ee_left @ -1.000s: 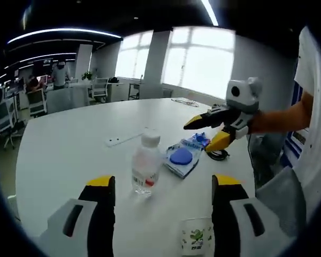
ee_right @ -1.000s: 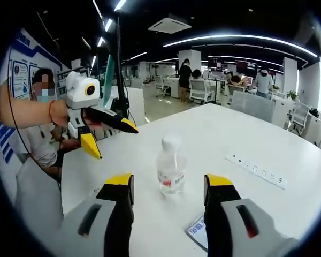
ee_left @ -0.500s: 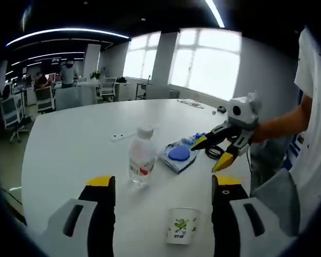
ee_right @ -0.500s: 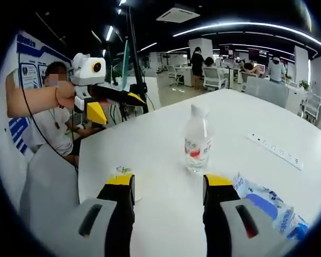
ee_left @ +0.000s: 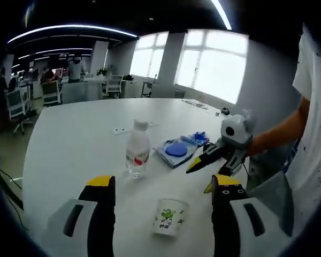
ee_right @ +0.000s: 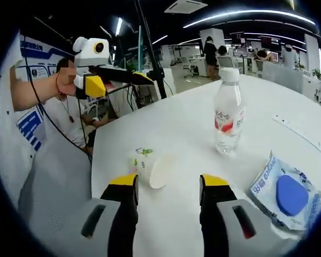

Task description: Arrange the tabletop items into an orderly group along one side of the table until the central work area is clear of visible clutter.

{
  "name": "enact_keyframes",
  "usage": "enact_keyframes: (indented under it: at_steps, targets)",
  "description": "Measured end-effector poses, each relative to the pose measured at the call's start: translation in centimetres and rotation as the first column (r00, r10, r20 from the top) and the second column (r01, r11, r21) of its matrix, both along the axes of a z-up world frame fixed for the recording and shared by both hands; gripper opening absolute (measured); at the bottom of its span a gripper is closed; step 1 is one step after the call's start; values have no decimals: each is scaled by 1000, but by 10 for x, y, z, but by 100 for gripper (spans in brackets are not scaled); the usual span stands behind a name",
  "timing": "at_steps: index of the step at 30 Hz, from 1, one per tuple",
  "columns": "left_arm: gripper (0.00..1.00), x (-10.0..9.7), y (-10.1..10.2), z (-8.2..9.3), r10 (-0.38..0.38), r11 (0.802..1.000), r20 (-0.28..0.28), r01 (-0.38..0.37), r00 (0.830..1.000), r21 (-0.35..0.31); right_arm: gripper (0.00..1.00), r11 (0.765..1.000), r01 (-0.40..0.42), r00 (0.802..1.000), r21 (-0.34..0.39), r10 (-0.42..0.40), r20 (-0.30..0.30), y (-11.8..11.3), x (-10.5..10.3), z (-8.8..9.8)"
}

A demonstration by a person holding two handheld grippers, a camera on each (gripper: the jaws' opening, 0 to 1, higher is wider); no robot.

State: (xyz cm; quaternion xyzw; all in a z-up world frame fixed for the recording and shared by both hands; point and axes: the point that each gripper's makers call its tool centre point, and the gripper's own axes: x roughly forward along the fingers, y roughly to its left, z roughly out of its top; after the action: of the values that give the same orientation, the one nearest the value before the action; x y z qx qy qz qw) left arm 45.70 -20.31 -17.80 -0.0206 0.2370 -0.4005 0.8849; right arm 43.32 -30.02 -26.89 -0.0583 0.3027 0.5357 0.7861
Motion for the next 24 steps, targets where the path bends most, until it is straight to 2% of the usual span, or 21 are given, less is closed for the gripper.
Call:
enact_keyframes:
  at_steps: [4,10,24]
  targets:
    - [75,-6,0,1,8,1000,-4,-8,1000,-4,41,1000,-22,999,22,23,-36,9,-6,-7]
    - [75,-17,2,-5,25,1000,-22,-25,999,2,36,995,-97,994,27,98,-56,24,-14,-16]
    - [79,-37,-2,-12,44,999,-49,-43,998,10,25,965,-259,958,43,263,-111,42,-20,-33]
